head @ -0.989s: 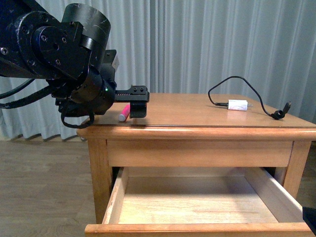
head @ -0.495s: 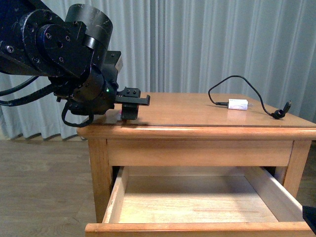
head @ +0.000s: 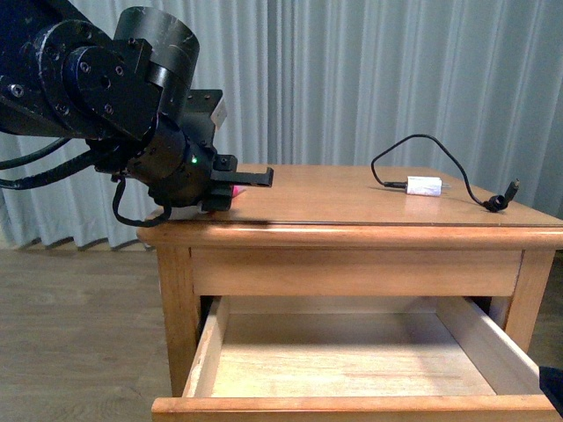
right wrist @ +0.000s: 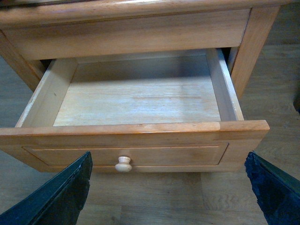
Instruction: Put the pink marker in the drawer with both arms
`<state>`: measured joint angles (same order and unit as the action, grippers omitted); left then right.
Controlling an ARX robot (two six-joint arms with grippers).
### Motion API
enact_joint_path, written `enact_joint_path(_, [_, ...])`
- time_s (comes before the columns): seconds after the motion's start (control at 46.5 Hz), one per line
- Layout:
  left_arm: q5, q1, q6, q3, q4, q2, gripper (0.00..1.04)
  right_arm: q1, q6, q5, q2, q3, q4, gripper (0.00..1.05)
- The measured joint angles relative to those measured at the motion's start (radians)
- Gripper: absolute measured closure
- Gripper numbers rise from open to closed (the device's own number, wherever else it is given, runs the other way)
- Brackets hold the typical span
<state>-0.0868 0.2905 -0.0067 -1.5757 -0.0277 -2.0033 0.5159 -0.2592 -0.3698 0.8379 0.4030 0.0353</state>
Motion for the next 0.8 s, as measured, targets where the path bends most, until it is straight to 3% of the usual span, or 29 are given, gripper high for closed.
enact_joint_path(0.237, [0.341,0.028,0.111,0.173,-0.141,0.113,0.9,0.0,0.0,0.0,0.0,0.0,0.0,0.08])
enact_joint_path(0.43, [0.531,0.053,0.259,0.313,-0.171,0.266,0.9,0.0,0.0,0.0,0.0,0.0,0.0,0.08])
enact_joint_path(0.602, [0.555,0.074,0.363,0.396,-0.169,0.307,0.9,0.0,0.0,0.0,0.0,0.0,0.0,0.08])
enact_joint_path(0.796, [0.455,0.121,0.457,0.474,-0.224,0.234,0.9,0.0,0.0,0.0,0.0,0.0,0.0,0.08])
